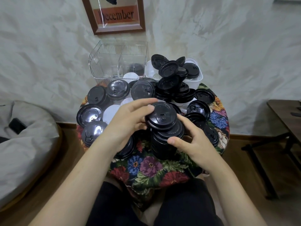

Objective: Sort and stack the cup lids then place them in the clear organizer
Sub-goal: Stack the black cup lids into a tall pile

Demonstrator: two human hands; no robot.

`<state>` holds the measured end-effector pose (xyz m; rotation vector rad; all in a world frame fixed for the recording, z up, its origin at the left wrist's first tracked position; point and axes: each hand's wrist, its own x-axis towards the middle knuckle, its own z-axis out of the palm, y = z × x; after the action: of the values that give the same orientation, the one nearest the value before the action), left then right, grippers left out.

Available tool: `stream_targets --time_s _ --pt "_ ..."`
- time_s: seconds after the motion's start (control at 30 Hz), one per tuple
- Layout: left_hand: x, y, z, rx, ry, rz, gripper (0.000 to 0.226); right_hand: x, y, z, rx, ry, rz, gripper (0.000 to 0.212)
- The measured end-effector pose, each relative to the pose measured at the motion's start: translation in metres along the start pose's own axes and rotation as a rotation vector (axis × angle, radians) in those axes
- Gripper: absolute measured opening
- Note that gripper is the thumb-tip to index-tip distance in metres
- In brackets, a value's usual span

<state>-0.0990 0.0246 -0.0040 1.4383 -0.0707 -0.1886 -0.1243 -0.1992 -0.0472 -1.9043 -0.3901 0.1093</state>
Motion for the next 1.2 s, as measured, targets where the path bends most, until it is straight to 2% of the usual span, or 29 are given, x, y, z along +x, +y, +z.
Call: stream_targets --time_s 0.13,0.33,0.5,0.87,1.03,1.2 --pt "0.002 -0.006 0.006 0.177 0.001 0.018 0.026 0.000 0.000 0.000 0.016 -0.008 -0.031 0.075" --pt "0.005 -0.004 0.008 0.311 -0.035 0.053 0.026 0.000 0.001 -0.001 0.037 -0.010 -0.038 0.078" --pt "0.008 -0.002 0.006 0.354 -0.051 0.072 0.025 0.002 0.003 -0.002 0.030 -0.007 -0.022 0.097" --pt "-0.002 -0.017 0.010 0.420 -0.041 0.187 0.023 0.000 -0.004 -0.003 0.022 -0.025 -0.015 0.077" --pt "-0.009 -0.025 0.005 0.380 -0.126 0.167 0.047 -0.002 0.000 -0.002 0.050 -0.017 -0.010 0.078" --pt "-0.010 -0.026 0.007 0.375 -0.088 0.189 0.047 -0.002 -0.002 -0.002 0.062 -0.021 -0.014 0.087"
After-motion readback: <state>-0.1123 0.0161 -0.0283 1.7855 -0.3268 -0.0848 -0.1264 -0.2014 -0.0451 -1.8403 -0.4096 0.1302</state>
